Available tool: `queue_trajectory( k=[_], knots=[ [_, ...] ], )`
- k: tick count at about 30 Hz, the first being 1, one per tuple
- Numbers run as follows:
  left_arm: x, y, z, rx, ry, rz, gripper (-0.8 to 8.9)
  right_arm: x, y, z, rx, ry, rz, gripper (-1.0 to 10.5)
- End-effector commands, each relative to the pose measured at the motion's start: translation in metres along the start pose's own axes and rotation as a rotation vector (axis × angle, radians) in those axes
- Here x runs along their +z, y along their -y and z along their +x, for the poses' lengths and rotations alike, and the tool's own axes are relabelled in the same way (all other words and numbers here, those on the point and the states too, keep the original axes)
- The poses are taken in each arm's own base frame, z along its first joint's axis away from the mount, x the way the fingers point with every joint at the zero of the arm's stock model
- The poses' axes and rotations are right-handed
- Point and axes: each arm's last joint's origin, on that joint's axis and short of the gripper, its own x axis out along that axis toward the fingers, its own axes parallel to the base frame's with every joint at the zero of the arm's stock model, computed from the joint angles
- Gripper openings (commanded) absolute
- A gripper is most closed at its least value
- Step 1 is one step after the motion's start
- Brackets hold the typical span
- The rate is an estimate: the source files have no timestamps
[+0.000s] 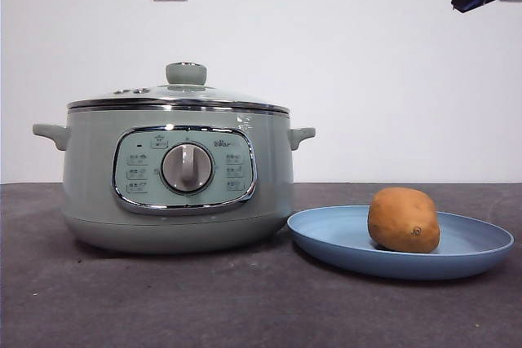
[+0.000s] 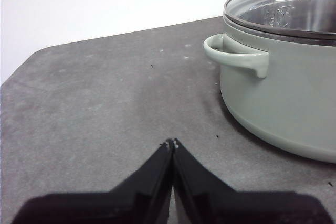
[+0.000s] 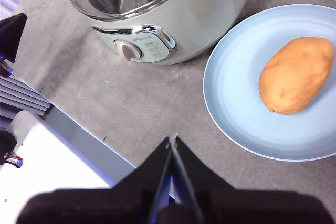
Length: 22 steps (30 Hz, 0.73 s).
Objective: Take the potato out from the steamer,put the potato on the plate,close the lid
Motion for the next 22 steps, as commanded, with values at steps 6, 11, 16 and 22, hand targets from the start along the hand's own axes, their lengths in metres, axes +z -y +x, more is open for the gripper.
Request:
queue_trajectory(
  k=[6,11,16,22],
  knots=[
    [-0.005,0.000,0.001,0.003,-0.014,-0.014,-0.04,-0.001,0.001,0.001,-0.003,-0.003,0.007,0.0],
    [-0.005,0.000,0.001,0.003,-0.014,-0.014,-0.04,-0.001,0.001,0.001,-0.003,-0.002,0.006,0.0],
    [-0.005,0.000,0.001,0.003,-0.014,-0.014,-0.04,0.000,0.006,-0.015,-0.160,0.119,-0.061,0.0],
    [-0.005,0.000,0.001,0.003,-0.014,-0.014,-0.04,-0.008,0.019,-0.038,-0.278,0.435,-0.077,0.0]
  ],
)
